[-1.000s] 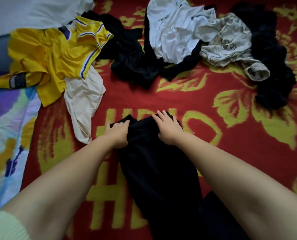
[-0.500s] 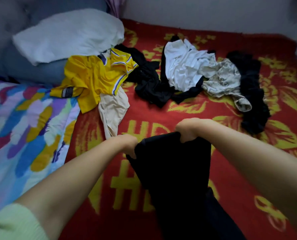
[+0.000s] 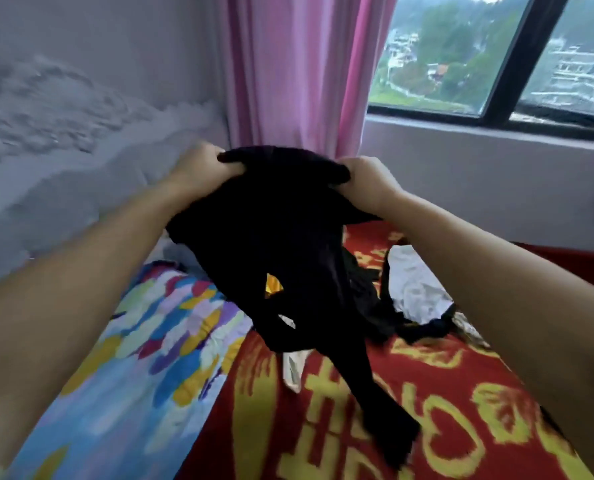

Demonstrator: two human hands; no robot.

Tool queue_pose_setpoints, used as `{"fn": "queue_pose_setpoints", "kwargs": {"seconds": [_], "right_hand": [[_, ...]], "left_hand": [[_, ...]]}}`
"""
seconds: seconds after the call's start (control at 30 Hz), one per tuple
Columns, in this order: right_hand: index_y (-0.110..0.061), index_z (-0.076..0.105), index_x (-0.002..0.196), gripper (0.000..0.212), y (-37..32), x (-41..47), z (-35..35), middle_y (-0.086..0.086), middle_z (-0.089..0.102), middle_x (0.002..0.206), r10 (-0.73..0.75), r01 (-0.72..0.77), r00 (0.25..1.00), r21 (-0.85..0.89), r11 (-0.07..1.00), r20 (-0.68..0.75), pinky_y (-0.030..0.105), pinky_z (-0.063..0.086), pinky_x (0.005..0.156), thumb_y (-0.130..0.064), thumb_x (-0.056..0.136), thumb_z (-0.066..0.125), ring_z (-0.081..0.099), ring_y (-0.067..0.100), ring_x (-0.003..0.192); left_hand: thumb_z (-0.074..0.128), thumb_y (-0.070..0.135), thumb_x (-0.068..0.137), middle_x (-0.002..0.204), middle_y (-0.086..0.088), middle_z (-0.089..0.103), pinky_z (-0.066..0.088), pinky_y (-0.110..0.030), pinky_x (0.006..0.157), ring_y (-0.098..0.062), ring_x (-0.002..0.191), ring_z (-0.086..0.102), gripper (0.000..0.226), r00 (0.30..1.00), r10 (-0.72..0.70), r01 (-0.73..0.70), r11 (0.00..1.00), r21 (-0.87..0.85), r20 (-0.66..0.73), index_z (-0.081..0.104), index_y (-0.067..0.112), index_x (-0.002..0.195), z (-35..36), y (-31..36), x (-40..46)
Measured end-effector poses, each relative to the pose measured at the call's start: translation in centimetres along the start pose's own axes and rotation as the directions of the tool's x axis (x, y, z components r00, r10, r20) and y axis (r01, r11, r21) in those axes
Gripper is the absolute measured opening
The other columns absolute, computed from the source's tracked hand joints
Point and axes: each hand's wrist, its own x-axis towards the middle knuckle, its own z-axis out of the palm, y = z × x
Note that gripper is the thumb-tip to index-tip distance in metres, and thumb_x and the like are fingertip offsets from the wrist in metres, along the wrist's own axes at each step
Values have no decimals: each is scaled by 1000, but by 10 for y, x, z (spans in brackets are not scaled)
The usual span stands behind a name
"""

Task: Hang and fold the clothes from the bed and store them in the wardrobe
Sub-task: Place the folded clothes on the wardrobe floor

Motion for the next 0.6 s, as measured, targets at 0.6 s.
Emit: {"fn": "queue_pose_setpoints", "kwargs": {"seconds": [0.6], "right_hand": [[-32,48,136,55,309,-268,37,0,41,145,144,59,817,-329,942,558,36,35,105,-12,86,53,33,23,136]], "left_hand": [[47,49,95,87,-2,69,53,-31,64,-22,72,68,43,428,-152,-71,977,201,891,61,11,106,371,140,-225]]}}
